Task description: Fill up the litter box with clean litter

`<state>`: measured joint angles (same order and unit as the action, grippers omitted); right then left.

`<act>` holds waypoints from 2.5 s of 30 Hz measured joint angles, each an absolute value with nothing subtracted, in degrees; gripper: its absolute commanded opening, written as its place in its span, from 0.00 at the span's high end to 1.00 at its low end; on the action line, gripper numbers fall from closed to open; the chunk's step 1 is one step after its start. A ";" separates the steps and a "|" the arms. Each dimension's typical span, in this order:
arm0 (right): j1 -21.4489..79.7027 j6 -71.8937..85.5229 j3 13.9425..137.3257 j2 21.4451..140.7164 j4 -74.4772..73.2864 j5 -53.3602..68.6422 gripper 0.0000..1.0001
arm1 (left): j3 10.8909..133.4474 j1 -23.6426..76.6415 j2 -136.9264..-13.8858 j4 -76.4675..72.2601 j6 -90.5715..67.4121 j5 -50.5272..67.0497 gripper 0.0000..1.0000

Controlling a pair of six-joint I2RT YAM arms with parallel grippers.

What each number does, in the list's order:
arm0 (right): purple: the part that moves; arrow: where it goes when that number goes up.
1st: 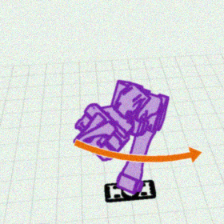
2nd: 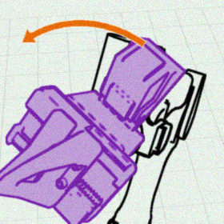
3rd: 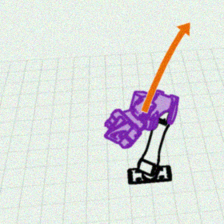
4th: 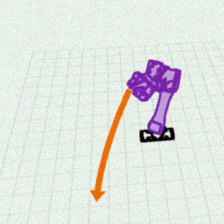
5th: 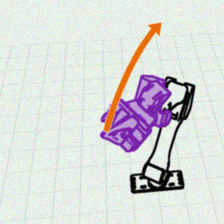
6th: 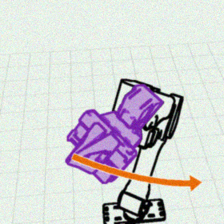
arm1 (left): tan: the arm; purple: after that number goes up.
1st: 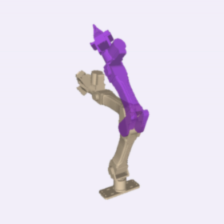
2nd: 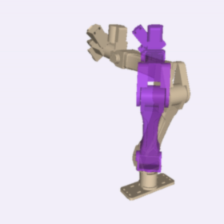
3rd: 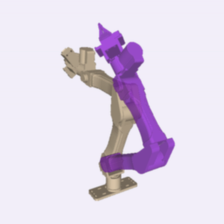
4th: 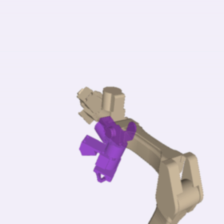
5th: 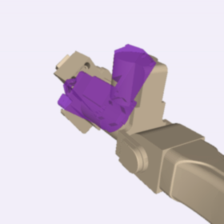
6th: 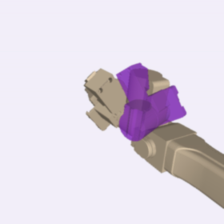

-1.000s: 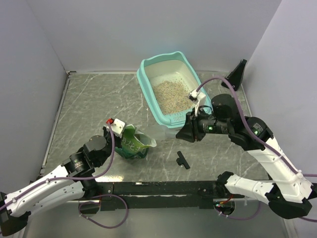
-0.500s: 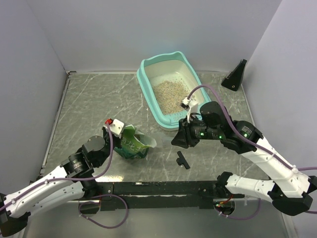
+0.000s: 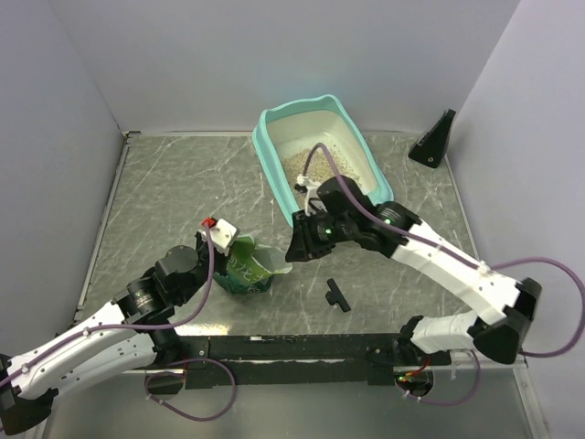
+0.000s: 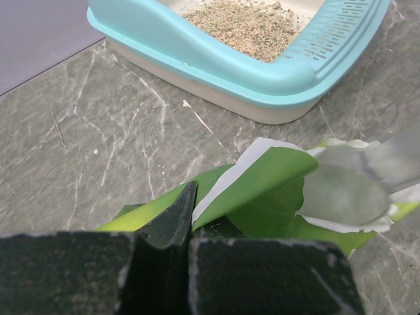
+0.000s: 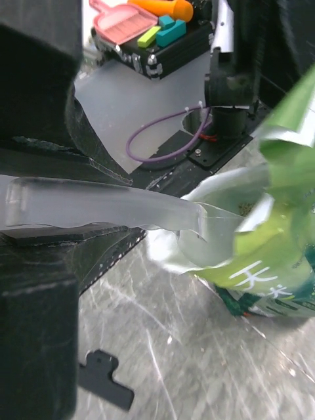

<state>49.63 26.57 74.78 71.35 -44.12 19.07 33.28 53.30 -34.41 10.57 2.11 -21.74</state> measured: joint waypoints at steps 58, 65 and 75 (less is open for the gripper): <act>43.35 55.94 30.52 61.89 13.28 34.02 1.00 | 33.43 53.23 -36.27 12.27 2.11 -19.44 0.99; 42.46 58.41 26.76 53.04 12.05 32.08 1.00 | 33.43 53.23 -36.53 11.79 2.13 -20.10 0.99; 41.69 60.99 24.95 42.78 6.94 28.88 1.00 | 33.43 53.23 -36.56 11.38 2.22 -20.69 0.99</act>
